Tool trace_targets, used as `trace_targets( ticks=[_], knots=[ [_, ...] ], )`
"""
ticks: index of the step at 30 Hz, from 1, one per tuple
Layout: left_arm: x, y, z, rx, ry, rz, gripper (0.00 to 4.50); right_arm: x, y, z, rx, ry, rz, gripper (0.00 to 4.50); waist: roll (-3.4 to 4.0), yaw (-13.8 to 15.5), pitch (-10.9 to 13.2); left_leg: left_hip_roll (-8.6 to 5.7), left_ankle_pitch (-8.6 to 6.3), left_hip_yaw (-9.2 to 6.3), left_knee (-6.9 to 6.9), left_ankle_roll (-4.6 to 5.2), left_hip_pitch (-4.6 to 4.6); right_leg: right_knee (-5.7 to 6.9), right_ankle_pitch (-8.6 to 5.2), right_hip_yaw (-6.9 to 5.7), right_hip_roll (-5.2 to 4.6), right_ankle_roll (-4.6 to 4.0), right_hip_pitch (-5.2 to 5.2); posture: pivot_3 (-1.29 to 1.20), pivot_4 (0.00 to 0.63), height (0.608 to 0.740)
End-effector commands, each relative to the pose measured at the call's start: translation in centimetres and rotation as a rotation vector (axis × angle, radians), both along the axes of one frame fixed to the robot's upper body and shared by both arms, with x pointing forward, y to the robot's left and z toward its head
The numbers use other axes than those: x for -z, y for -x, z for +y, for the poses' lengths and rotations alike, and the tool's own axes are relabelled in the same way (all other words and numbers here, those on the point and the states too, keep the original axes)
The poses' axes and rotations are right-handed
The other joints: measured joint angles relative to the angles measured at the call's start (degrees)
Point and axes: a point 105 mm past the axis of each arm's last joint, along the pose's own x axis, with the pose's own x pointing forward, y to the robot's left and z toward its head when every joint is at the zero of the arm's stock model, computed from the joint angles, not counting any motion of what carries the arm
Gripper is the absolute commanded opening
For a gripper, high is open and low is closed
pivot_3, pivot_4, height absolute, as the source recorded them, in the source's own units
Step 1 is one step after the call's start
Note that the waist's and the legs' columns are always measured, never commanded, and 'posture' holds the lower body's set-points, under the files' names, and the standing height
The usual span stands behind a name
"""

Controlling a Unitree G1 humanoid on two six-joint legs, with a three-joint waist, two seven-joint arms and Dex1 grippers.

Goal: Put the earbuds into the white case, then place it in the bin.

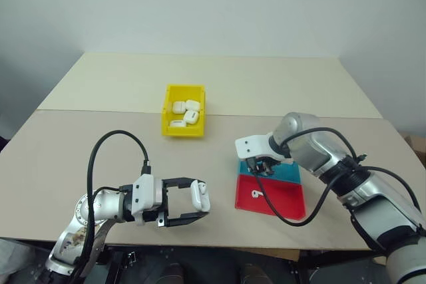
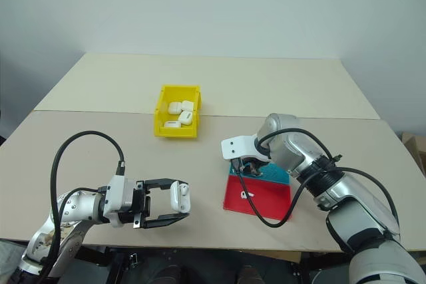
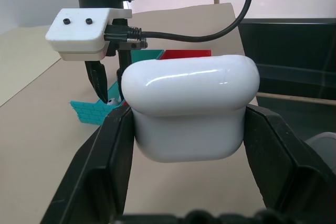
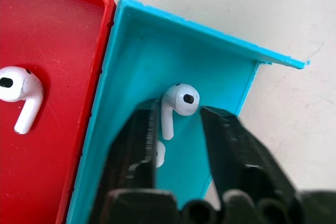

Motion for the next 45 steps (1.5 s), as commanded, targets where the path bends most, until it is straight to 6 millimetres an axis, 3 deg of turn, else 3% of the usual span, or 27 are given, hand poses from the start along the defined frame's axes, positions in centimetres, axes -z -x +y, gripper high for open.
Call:
trace_targets(
  ticks=[1, 15, 19, 27, 29, 34, 38, 42, 45],
  knots=[
    [-0.7, 0.4, -0.4, 0.02, 0.003, -0.05, 2.8, -0.3, 0.0, -0.1, -0.014, -0.005, -0.017, 1.19, 0.0, 0.0, 0.0, 0.0, 0.0, 0.0, 0.0, 0.0, 0.0, 0.0, 0.0, 0.0, 0.0, 0.0, 0.0, 0.0, 0.15, 0.74],
    [-0.8, 0.4, -0.4, 0.017, 0.004, -0.049, 2.8, -0.4, -0.2, 0.2, -0.045, 0.007, -0.04, 1.19, 0.0, 0.0, 0.0, 0.0, 0.0, 0.0, 0.01, 0.0, 0.05, 0.04, 0.0, 0.01, 0.01, 0.0, 0.02, 0.0, 0.15, 0.74],
    [-0.7, 0.4, -0.4, 0.012, 0.004, -0.049, 2.8, -0.1, -0.1, 0.0, -0.05, 0.017, -0.035, 0.66, 0.01, 0.0, 0.0, 0.0, 0.0, 0.0, 0.01, 0.0, 0.06, 0.04, 0.0, 0.01, 0.01, 0.0, 0.04, 0.0, 0.15, 0.74],
    [-0.9, 0.3, -0.4, 0.014, 0.007, -0.052, 2.8, -0.6, -0.1, 0.2, -0.044, -0.008, -0.047, 0.66, 0.01, 0.0, 0.0, 0.0, 0.0, 0.0, 0.01, 0.0, 0.08, 0.05, 0.0, 0.01, 0.01, 0.0, 0.06, 0.0, 0.15, 0.74],
    [-1.4, 0.2, -0.5, 0.014, 0.029, -0.061, 2.8, -1.5, -0.1, 0.1, -0.026, -0.053, -0.067, 0.66, 0.01, 0.0, 0.0, 0.0, 0.0, 0.0, 0.01, 0.0, 0.08, 0.05, 0.0, 0.01, 0.01, 0.0, 0.05, 0.0, 0.15, 0.74],
    [-3.6, -0.1, -1.1, 0.03, 0.114, -0.082, 2.8, -6.5, 0.2, 0.0, 0.08, -0.296, -0.133, 0.66, 0.01, 0.2, 0.0, 0.0, 0.0, -0.01, 0.02, 0.0, 0.02, 0.07, 0.0, 0.01, 0.01, 0.0, 0.01, 0.0, 0.15, 0.74],
    [-5.5, -0.2, -2.3, 0.079, 0.168, -0.104, 2.8, -11.3, 2.3, -1.1, 0.139, -0.527, -0.193, 0.66, 0.0, 0.5, 0.0, -0.01, 0.0, -0.04, 0.02, 0.0, 0.0, 0.05, 0.0, -0.02, 0.0, 0.0, 0.03, 0.0, 0.15, 0.74],
    [-7.0, -0.5, -3.6, 0.109, 0.206, -0.105, 2.8, -14.6, 4.5, -2.1, 0.186, -0.717, -0.238, 0.66, 0.0, 0.5, 0.0, -0.02, 0.0, -0.05, 0.03, 0.0, 0.01, 0.05, 0.0, -0.01, 0.0, 0.01, 0.05, 0.0, 0.15, 0.74],
    [-8.7, -0.5, -4.5, 0.143, 0.265, -0.117, 2.8, -18.0, 6.7, -2.1, 0.192, -0.981, -0.208, 0.66, -0.01, 0.1, 0.0, -0.02, 0.0, -0.06, 0.04, 0.0, 0.01, 0.08, 0.0, 0.0, 0.01, 0.01, 0.07, 0.0, 0.15, 0.74]
  ],
)
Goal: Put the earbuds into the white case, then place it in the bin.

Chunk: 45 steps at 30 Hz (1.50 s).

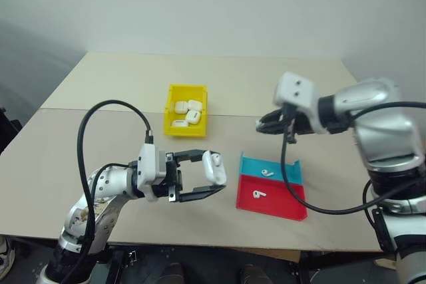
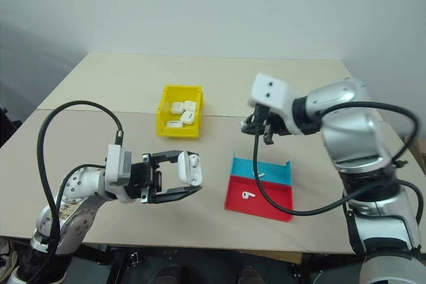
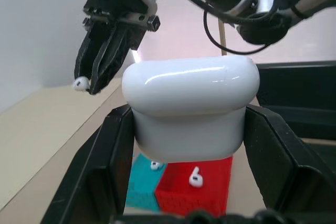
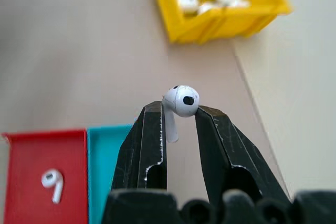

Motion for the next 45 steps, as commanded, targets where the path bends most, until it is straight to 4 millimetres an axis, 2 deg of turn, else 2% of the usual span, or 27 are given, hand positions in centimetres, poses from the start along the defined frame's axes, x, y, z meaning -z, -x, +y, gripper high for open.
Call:
trace_targets(
  ticks=[1, 3, 6, 14, 26, 45],
  knots=[
    [-2.4, 0.8, -1.1, 0.059, 0.067, -0.041, 2.8, -4.4, 3.0, -0.2, -0.036, -0.284, -0.033, 0.66, 0.0, -0.2, 0.0, 0.0, 0.0, -0.01, 0.0, 0.0, 0.0, 0.0, 0.0, 0.01, 0.01, 0.0, 0.0, 0.0, 0.15, 0.74],
    [-2.9, 0.7, -1.3, 0.074, 0.078, -0.033, 2.8, -5.4, 4.8, -0.2, -0.097, -0.387, -0.038, 0.66, 0.01, -0.2, 0.0, 0.0, 0.0, -0.04, 0.0, 0.0, 0.01, 0.03, 0.0, 0.01, 0.03, 0.0, 0.0, 0.0, 0.15, 0.74],
    [-3.5, 0.7, -1.6, 0.092, 0.096, -0.016, 2.8, -5.8, 7.0, -0.1, -0.158, -0.489, -0.051, 0.66, 0.01, -0.2, 0.0, 0.0, 0.0, -0.08, -0.01, 0.0, 0.0, 0.01, 0.0, 0.0, 0.03, 0.0, 0.01, 0.0, 0.15, 0.74],
    [-5.3, 1.0, -2.3, 0.138, 0.134, -0.006, 2.8, -4.3, 10.7, 0.1, -0.318, -0.604, -0.035, 0.66, 0.01, -0.1, 0.0, -0.03, 0.0, -0.12, 0.0, 0.0, 0.01, 0.01, 0.0, -0.03, 0.02, 0.01, 0.07, 0.0, 0.15, 0.74],
    [-5.5, 1.1, -2.4, 0.15, 0.133, -0.023, 2.8, -2.0, 11.3, 2.9, -0.417, -0.662, 0.041, 0.66, 0.02, -0.4, 0.0, -0.04, 0.01, -0.15, -0.01, 0.01, 0.0, -0.01, -0.01, -0.02, 0.03, 0.01, 0.06, 0.0, 0.15, 0.74],
    [-5.1, 1.0, -2.3, 0.14, 0.13, -0.036, 2.8, -0.8, 11.1, 3.2, -0.396, -0.657, 0.073, 0.66, 0.01, -0.4, 0.0, -0.04, 0.01, -0.17, 0.0, 0.01, 0.01, -0.06, -0.01, -0.01, 0.04, 0.03, 0.1, 0.0, 0.15, 0.74]
  ],
)
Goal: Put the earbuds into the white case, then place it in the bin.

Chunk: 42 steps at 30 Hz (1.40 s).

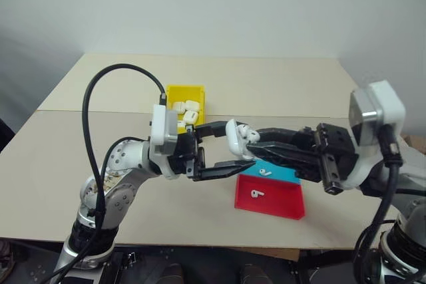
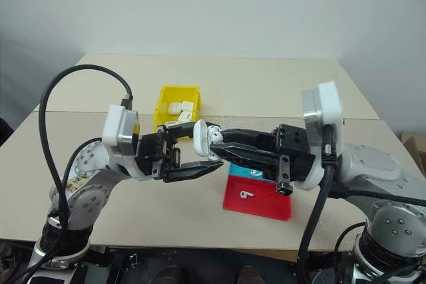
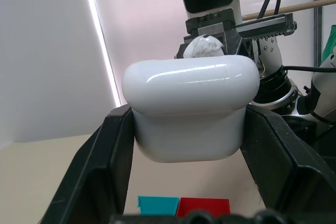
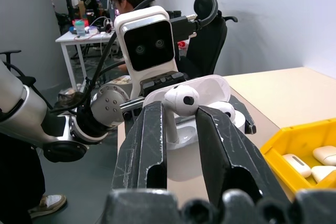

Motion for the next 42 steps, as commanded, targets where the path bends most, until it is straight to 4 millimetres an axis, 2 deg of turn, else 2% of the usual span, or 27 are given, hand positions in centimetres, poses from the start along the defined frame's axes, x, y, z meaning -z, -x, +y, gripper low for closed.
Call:
trace_targets(
  ticks=[1, 10, 16, 20, 24, 28, 31, 34, 39, 40, 42],
  knots=[
    [-0.6, 0.5, 0.1, 0.008, 0.021, -0.039, 2.8, -0.4, 0.4, 0.0, -0.013, -0.011, -0.034, 0.66, 0.0, 0.0, 0.0, 0.0, 0.0, 0.0, 0.0, 0.0, 0.0, 0.0, 0.0, 0.0, 0.0, 0.0, 0.0, 0.0, 0.15, 0.74],
    [-0.5, 0.5, 0.0, 0.007, 0.027, -0.037, 2.8, -0.2, 0.4, 0.0, 0.003, -0.003, -0.057, 0.66, -0.01, 0.1, 0.0, 0.0, 0.0, -0.01, 0.0, 0.0, 0.0, -0.01, 0.0, 0.0, 0.0, 0.0, 0.0, 0.0, 0.15, 0.74],
    [-0.4, 0.4, 0.0, 0.006, 0.029, -0.035, 2.8, 0.0, 0.7, 0.2, 0.004, 0.026, -0.098, 2.56, -0.01, 0.2, 0.0, 0.0, 0.0, -0.01, 0.0, 0.0, 0.0, -0.03, 0.0, 0.0, 0.0, 0.0, 0.0, 0.0, 0.15, 0.74],
    [-0.3, 0.5, -0.1, 0.006, 0.026, -0.035, 2.8, 0.0, 0.5, -0.2, 0.024, 0.038, -0.111, 2.56, -0.01, 0.2, 0.0, 0.0, 0.0, -0.01, 0.0, 0.0, 0.0, -0.03, 0.0, 0.0, 0.0, 0.01, 0.01, 0.0, 0.15, 0.74],
    [0.2, 0.2, 0.1, -0.005, 0.003, -0.04, 2.8, -0.5, 0.1, -1.4, 0.082, 0.058, -0.147, 2.56, -0.02, 0.2, 0.0, 0.0, 0.0, -0.01, 0.0, 0.0, -0.01, -0.05, 0.0, -0.01, 0.0, 0.01, 0.01, 0.0, 0.15, 0.74],
    [1.0, -0.2, -0.4, 0.012, -0.021, -0.031, 2.8, -1.9, -0.6, -2.6, 0.111, 0.079, -0.191, 2.56, -0.01, 0.2, 0.0, -0.01, 0.0, -0.01, 0.0, 0.0, 0.02, -0.06, 0.0, -0.01, 0.0, 0.0, 0.04, 0.0, 0.15, 0.74],
    [2.1, -0.9, -1.0, 0.015, -0.056, -0.04, 2.8, -3.1, -0.8, -2.6, 0.074, 0.125, -0.217, 2.56, -0.02, 0.1, 0.0, -0.02, 0.0, 0.0, 0.01, 0.0, 0.04, -0.06, 0.0, 0.02, -0.01, 0.0, 0.05, 0.0, 0.15, 0.74],
    [2.8, -1.8, -1.9, 0.011, -0.089, -0.05, 2.8, -3.9, -0.9, -1.8, 0.005, 0.226, -0.26, 1.96, -0.01, 0.1, 0.0, -0.01, 0.0, 0.0, -0.02, 0.01, 0.05, -0.06, 0.0, 0.01, 0.02, 0.0, 0.03, 0.0, 0.15, 0.74],
    [3.0, -2.7, -3.0, 0.013, -0.105, -0.046, 2.8, -3.9, -1.9, -0.7, -0.029, 0.363, -0.279, 0.21, 0.0, 0.2, 0.0, 0.01, 0.0, -0.01, 0.0, 0.01, 0.0, -0.12, 0.0, 0.0, 0.02, 0.0, 0.01, 0.0, 0.15, 0.74],
    [3.1, -2.8, -3.3, 0.007, -0.109, -0.051, 2.8, -3.6, -2.0, -0.5, -0.042, 0.386, -0.282, 0.02, 0.0, 0.2, 0.0, 0.01, 0.0, 0.0, 0.0, 0.01, -0.02, -0.15, 0.0, 0.01, 0.01, 0.0, 0.01, 0.0, 0.15, 0.74],
    [3.2, -2.8, -3.7, 0.005, -0.107, -0.056, 2.8, -2.9, -2.3, 0.1, -0.058, 0.44, -0.28, 0.02, 0.0, 0.3, 0.0, 0.0, 0.0, 0.0, 0.0, 0.01, -0.08, -0.21, 0.01, 0.0, 0.0, 0.01, 0.0, 0.0, 0.15, 0.74]
  ],
)
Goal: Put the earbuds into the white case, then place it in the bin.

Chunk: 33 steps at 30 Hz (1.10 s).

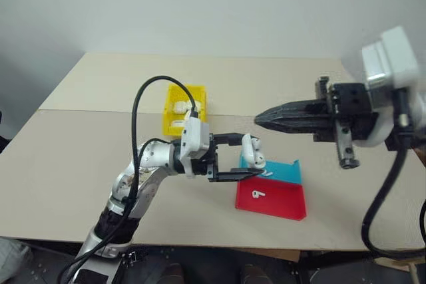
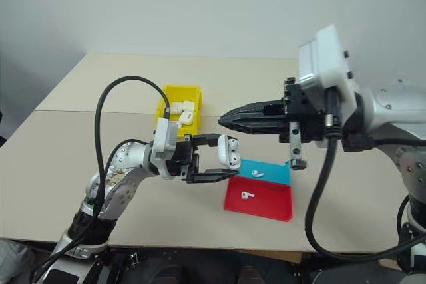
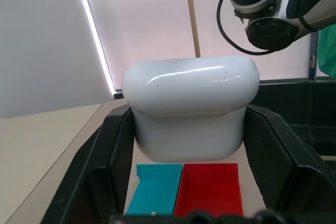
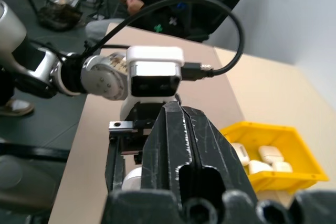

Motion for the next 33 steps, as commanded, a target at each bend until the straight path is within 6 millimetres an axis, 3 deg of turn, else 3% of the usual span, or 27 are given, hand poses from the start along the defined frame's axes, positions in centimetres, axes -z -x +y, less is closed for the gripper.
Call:
trace_targets(
  ticks=[1, 16, 22, 28, 33],
  knots=[
    [-0.8, 0.3, -0.9, 0.011, 0.017, -0.064, 2.8, 0.6, -0.4, 0.6, -0.002, 0.094, -0.021, 0.02, 0.0, 0.0, 0.0, 0.0, 0.0, 0.01, 0.01, 0.0, -0.03, -0.01, 0.0, 0.0, -0.01, 0.0, -0.02, 0.0, 0.15, 0.74],
    [-0.2, 1.0, -1.3, -0.018, 0.016, -0.094, 2.8, 3.5, -0.6, 1.8, -0.058, 0.264, -0.068, 0.02, 0.0, 0.1, 0.0, 0.0, 0.0, 0.0, 0.02, 0.0, -0.03, 0.05, 0.01, -0.01, -0.01, 0.01, -0.05, 0.0, 0.15, 0.74],
    [-0.6, 1.0, -0.9, -0.022, 0.029, -0.098, 2.8, 4.6, -1.5, 0.8, -0.003, 0.333, -0.079, 0.02, 0.0, 0.1, 0.0, 0.0, 0.0, 0.0, 0.02, 0.0, -0.02, 0.08, 0.01, -0.01, -0.01, 0.01, -0.06, 0.0, 0.15, 0.74],
    [-0.6, 0.7, -0.6, -0.038, 0.04, -0.103, 2.8, 3.8, -1.8, 0.2, 0.029, 0.312, -0.095, 0.02, 0.0, 0.1, 0.0, 0.0, 0.0, 0.0, 0.03, 0.0, -0.01, 0.1, 0.01, -0.01, -0.01, 0.0, -0.05, 0.0, 0.15, 0.74],
    [-0.6, 0.4, -0.5, -0.045, 0.053, -0.098, 2.8, 1.2, -1.6, 0.2, 0.021, 0.187, -0.108, 0.02, 0.0, 0.0, 0.0, -0.01, 0.0, 0.01, 0.03, 0.0, -0.01, 0.12, 0.01, 0.01, -0.01, 0.0, -0.05, 0.0, 0.15, 0.74]
  ],
)
